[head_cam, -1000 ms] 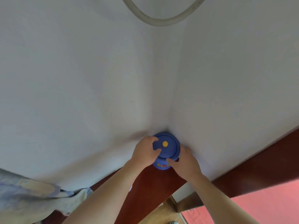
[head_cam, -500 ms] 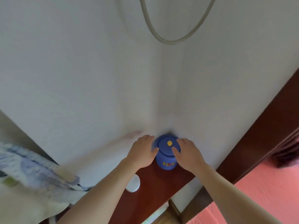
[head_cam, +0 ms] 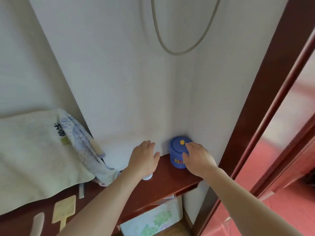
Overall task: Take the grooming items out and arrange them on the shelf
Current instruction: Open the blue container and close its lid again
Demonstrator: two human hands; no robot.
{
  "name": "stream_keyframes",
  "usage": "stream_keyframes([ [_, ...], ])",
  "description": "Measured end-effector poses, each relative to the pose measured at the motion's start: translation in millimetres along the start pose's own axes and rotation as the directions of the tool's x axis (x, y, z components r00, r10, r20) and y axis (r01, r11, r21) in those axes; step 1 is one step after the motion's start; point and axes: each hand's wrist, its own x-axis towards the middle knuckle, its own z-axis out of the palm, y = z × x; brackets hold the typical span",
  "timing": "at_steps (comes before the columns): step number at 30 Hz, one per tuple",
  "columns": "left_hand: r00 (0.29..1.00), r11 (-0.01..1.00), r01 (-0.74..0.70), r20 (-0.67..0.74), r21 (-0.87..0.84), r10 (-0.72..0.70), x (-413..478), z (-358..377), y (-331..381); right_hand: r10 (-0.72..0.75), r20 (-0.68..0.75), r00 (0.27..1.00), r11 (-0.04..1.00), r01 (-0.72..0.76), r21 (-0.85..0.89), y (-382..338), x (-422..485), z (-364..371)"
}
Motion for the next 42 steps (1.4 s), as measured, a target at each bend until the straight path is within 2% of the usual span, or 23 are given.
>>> stream_keyframes([
  [9, 0.997, 0.998, 0.043, -0.064, 0.035, -0.041, -89, -12, -13, -0.096, -0.071, 0.993, 0.995, 0.095, -0.014, -38, -61, 2],
  [20, 0.996, 0.999, -0.031, -0.084, 0.011, 0.032, -177, -29, -75, -0.057, -0.079, 0.995, 0.998, 0.056, -0.006, -130, -141, 30],
  [25, 0.999, 1.000, -0.006, -0.052, 0.009, 0.006, -226, -38, -113, -0.073, -0.072, 0.995, 0.997, 0.074, 0.007, -178, -180, 46],
  [29, 0.995, 1.000, 0.012, -0.094, -0.003, -0.013, -259, -50, -127, -0.104, -0.066, 0.992, 0.995, 0.104, -0.002, -202, -201, 48],
  [37, 0.985, 0.994, 0.104, -0.140, 0.012, -0.102, -319, -66, -132, -0.209, -0.113, 0.971, 0.977, 0.213, 0.024, -225, -233, 46],
  [42, 0.981, 0.983, 0.177, -0.091, 0.045, -0.173, -358, -76, -119, -0.263, -0.084, 0.961, 0.962, 0.268, 0.048, -229, -258, 48],
])
